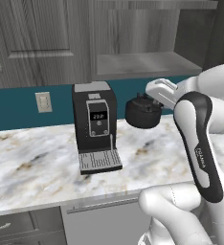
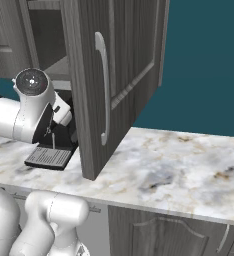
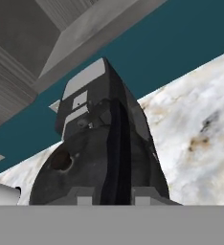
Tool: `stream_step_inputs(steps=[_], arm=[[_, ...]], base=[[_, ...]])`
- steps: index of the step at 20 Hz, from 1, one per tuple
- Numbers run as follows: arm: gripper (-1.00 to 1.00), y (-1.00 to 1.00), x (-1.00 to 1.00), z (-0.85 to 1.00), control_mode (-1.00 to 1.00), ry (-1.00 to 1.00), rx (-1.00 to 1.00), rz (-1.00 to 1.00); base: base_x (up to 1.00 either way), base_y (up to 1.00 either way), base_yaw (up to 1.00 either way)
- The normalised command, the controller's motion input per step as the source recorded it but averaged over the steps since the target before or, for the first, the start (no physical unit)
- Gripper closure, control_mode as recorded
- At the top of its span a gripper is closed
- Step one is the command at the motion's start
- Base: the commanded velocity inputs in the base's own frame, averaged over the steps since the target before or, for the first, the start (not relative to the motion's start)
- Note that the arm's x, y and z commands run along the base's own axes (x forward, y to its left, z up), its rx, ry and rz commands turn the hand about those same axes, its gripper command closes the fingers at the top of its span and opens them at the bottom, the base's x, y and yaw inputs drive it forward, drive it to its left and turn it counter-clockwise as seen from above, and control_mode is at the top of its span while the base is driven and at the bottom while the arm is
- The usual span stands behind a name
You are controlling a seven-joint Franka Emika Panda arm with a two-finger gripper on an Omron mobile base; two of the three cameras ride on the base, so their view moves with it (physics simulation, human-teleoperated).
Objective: Open the cabinet, pick the kettle from the cabinet, and place it in the sink.
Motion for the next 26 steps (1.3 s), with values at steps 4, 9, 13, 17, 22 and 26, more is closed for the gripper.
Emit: stream_step_inputs(steps=[4,9,13,17,22,26], arm=[[1.00,0.00,0.00,0.00,1.00,0.00,0.00,0.00],[1.00,0.00,0.00,0.00,1.00,0.00,0.00,0.00],[1.00,0.00,0.00,0.00,1.00,0.00,0.00,0.00],[1.00,0.00,0.00,0.00,1.00,0.00,0.00,0.00],[1.00,0.00,0.00,0.00,1.00,0.00,0.00,0.00],[1.00,0.00,0.00,0.00,1.00,0.00,0.00,0.00]], base=[[0.00,0.00,0.00],[0.00,0.00,0.00],[-0.14,0.00,-0.04],[-0.49,0.00,-0.11],[-0.59,-0.02,-0.13],[-0.62,0.00,-0.09]])
